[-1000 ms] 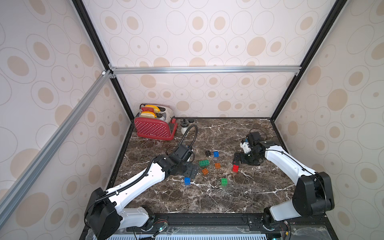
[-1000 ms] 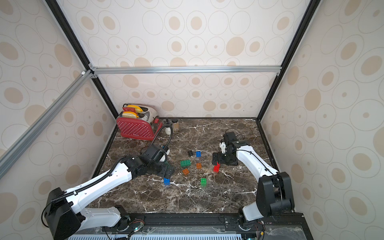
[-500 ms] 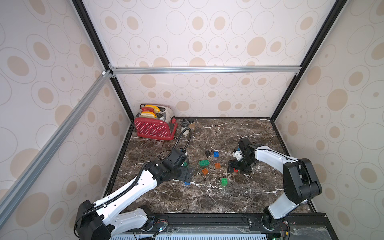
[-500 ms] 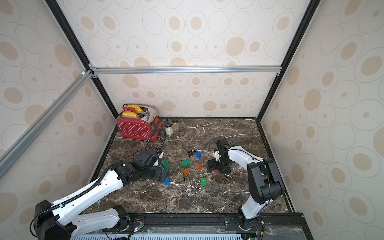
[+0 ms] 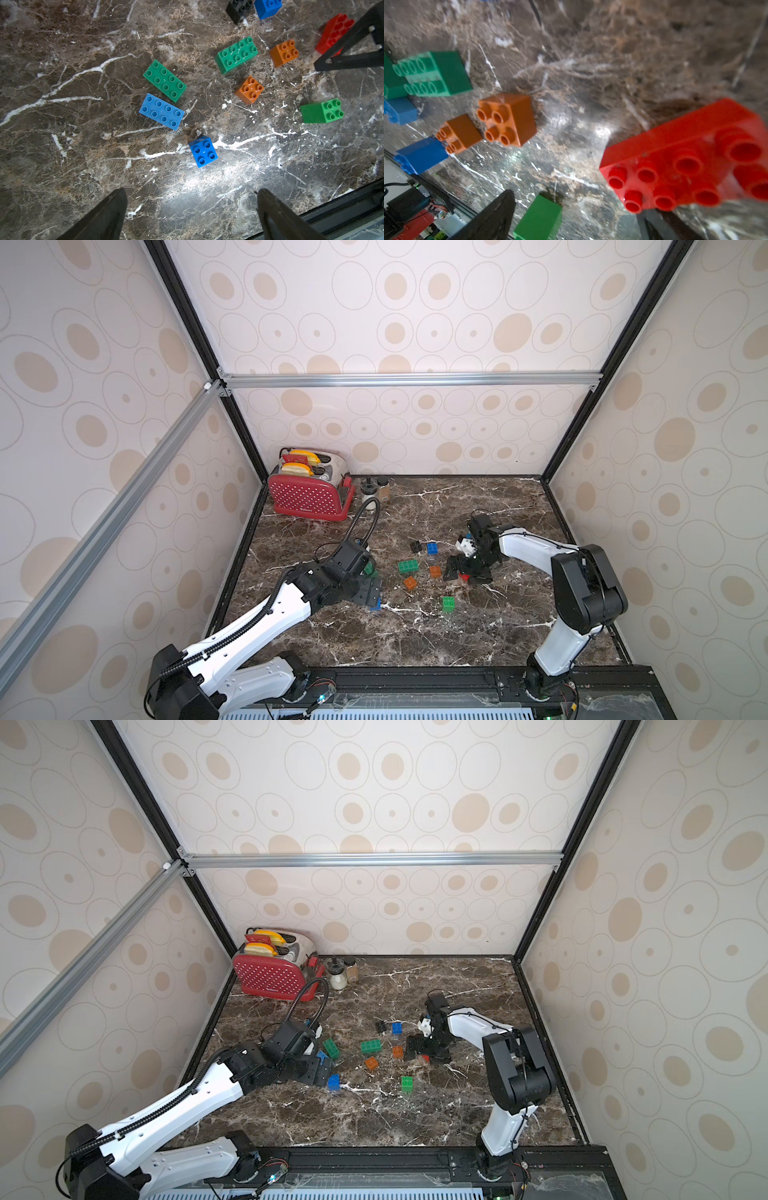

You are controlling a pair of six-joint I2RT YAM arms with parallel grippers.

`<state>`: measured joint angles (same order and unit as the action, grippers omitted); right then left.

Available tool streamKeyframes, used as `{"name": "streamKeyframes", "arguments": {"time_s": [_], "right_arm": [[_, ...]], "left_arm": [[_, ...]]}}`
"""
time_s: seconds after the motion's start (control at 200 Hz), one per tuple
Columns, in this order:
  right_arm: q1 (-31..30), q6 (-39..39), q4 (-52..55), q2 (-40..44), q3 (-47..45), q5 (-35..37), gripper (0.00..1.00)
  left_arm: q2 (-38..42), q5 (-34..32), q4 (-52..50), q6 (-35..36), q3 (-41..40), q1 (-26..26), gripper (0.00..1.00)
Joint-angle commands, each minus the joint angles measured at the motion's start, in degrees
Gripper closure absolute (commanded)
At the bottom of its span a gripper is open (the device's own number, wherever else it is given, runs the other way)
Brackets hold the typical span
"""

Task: Assemble the letter f with lego
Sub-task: Pick up the lego brick from the center of the board.

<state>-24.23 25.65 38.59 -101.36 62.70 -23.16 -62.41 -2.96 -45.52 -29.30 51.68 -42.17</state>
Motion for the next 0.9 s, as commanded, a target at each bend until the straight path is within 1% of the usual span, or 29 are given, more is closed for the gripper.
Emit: {"name": "streamKeyframes", "arguments": {"time_s": [0.0,0.07,0.18,0.33,0.411,0.461,0.486,0.501,0.551,0.596,0.641,0.676,0.746,0.806,0.896], "right_arm": [[-1.5,0.2,-2.4,-2.6,4.3,-2.4,0.06],[-1.4,0.2,-2.7,-4.5,8.2,-3.9,0.05],[-1.6,-0.6,2.1,-7.2,14.4,-3.7,0.06],[-2.1,-1.5,7.3,-2.9,13.5,-1.2,0.06],[-2.2,-1.4,9.6,1.0,11.5,4.0,0.05],[-2.3,0.2,10.3,3.1,9.8,10.9,0.04],[-2.3,0.7,9.7,4.7,8.5,13.3,0.03],[-2.3,1.1,9.1,5.5,7.7,14.5,0.01],[-2.2,2.8,6.0,7.6,4.7,16.2,0.00],[-2.0,4.2,5.2,8.0,3.8,17.3,0.00],[-2.0,6.0,7.6,6.9,5.2,20.4,0.00],[-2.1,7.5,9.5,5.6,6.5,22.7,0.00],[-2.1,10.0,13.0,2.4,9.8,24.5,0.00],[-2.1,11.4,12.3,0.3,11.2,23.0,0.00],[-2.1,14.5,10.5,-1.5,12.5,22.3,0.00]], "left_arm": [[-0.4,-0.8,-0.5,-1.8,1.4,-0.1,0.01],[-0.8,-0.7,-0.4,-2.1,1.3,-0.1,0.01],[-0.8,-0.7,-0.6,-2.0,1.9,-0.1,0.01],[0.5,-1.9,-0.8,-1.3,2.3,-0.1,0.01],[1.2,-1.5,-0.3,-1.2,2.5,-0.1,0.01],[1.4,-0.1,0.3,-1.2,2.5,-0.1,0.01],[1.8,0.6,1.0,-1.2,2.2,-0.1,0.01],[2.0,1.0,1.6,-1.2,1.9,-0.1,0.01],[3.7,1.4,4.4,-1.4,0.3,-0.1,0.01],[5.9,1.5,7.7,-2.0,-1.8,-0.1,0.01],[7.8,1.2,11.3,-2.9,-3.3,-0.1,0.01],[8.2,1.9,11.8,-4.6,-3.5,0.3,0.01],[4.9,7.9,9.8,-5.8,-0.7,2.3,0.01],[0.7,8.0,4.8,-5.1,2.0,2.0,0.01],[-1.5,7.3,3.5,-5.4,2.6,2.0,0.01]]}}
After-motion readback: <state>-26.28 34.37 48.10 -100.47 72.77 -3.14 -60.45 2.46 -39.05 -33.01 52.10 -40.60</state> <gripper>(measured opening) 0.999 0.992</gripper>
